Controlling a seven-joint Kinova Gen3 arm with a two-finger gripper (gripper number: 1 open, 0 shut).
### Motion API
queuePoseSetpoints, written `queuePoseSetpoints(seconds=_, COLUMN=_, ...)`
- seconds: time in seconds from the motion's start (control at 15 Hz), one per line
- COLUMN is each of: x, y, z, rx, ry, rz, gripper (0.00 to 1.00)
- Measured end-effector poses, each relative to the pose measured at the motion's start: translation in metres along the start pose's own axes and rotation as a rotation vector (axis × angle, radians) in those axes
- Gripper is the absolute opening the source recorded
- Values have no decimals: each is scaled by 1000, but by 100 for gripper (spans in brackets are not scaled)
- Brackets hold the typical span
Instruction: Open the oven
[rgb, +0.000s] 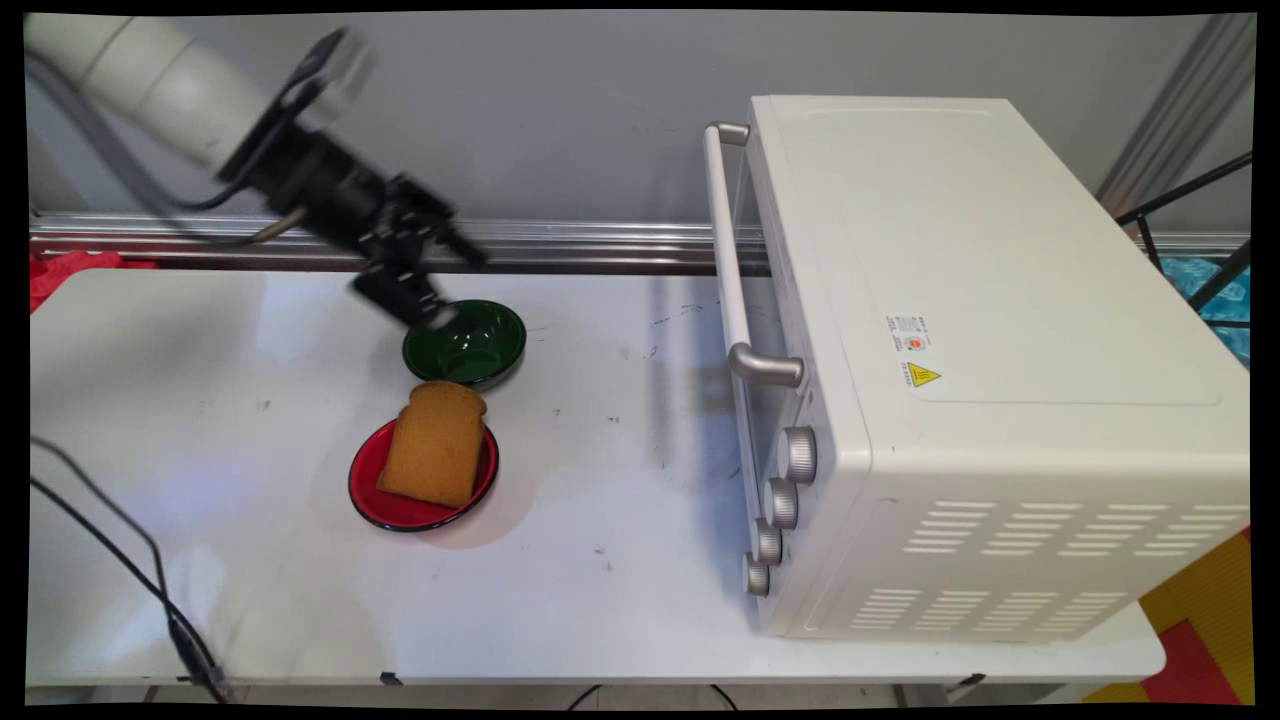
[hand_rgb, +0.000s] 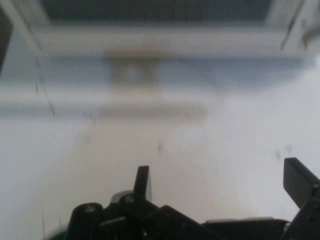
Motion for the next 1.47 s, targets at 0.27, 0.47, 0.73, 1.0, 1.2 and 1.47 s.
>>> queuePoseSetpoints(seconds=0.27, x=77, y=-8, z=23, rx=12, ry=66, rz=52, gripper=100)
queuePoseSetpoints(seconds=0.47, x=122, y=-18, z=36, rx=16, ry=90, rz=62, gripper=100)
queuePoseSetpoints(seconds=0.73, x=158, y=-32, z=46, rx=26, ry=105, rz=52, gripper=100)
queuePoseSetpoints(seconds=1.0, x=185, y=-46, z=56, rx=11, ry=103, rz=38, gripper=100)
queuePoseSetpoints(seconds=1.2, x=201, y=-55, z=63, rx=-11, ry=85, rz=30, gripper=100)
queuePoseSetpoints(seconds=1.47, x=210, y=-61, z=70, rx=-37, ry=58, rz=28, gripper=0)
